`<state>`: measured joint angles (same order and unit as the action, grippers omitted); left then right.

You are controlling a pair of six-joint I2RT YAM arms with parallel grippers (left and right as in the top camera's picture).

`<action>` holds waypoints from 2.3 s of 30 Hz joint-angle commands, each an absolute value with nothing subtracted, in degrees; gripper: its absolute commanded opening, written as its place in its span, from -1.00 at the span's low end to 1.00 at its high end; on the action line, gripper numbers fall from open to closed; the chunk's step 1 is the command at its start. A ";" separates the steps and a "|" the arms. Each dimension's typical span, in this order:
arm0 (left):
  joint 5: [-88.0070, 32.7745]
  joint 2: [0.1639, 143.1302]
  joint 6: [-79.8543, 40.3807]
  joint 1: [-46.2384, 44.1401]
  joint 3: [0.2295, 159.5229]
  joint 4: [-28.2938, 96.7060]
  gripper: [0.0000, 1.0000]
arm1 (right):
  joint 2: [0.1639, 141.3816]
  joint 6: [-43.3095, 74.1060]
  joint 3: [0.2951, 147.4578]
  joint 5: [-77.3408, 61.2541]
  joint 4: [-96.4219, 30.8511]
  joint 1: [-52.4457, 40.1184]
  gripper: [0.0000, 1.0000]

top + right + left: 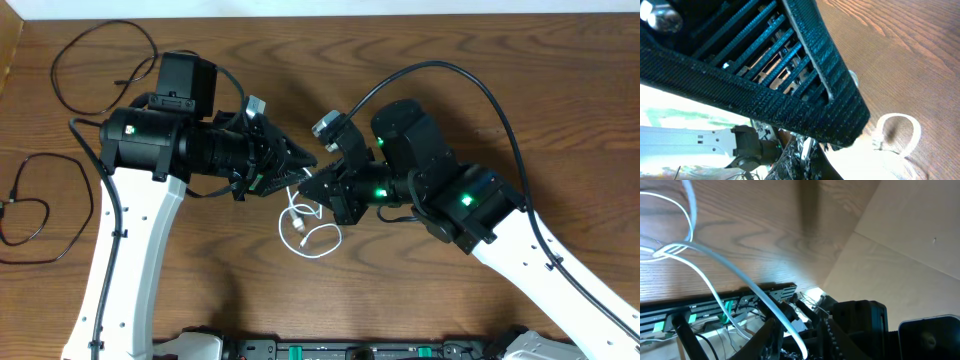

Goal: Untangle cables

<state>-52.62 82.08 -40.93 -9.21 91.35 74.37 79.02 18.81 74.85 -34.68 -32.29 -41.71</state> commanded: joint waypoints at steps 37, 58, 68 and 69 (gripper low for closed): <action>-38.92 82.30 -51.29 1.56 91.68 73.12 -0.85 | 78.87 25.69 75.66 -23.46 -42.94 -37.95 0.98; -16.62 82.32 -62.00 7.53 91.68 44.47 -0.85 | 78.89 23.05 75.64 -19.59 -51.29 -37.80 0.99; 6.61 83.81 -61.17 12.73 91.66 48.62 -0.85 | 78.89 21.15 75.64 -18.50 -51.24 -37.80 0.98; 8.75 84.53 -61.17 13.23 91.66 49.65 -0.85 | 78.89 21.15 75.64 -18.52 -51.24 -37.80 0.99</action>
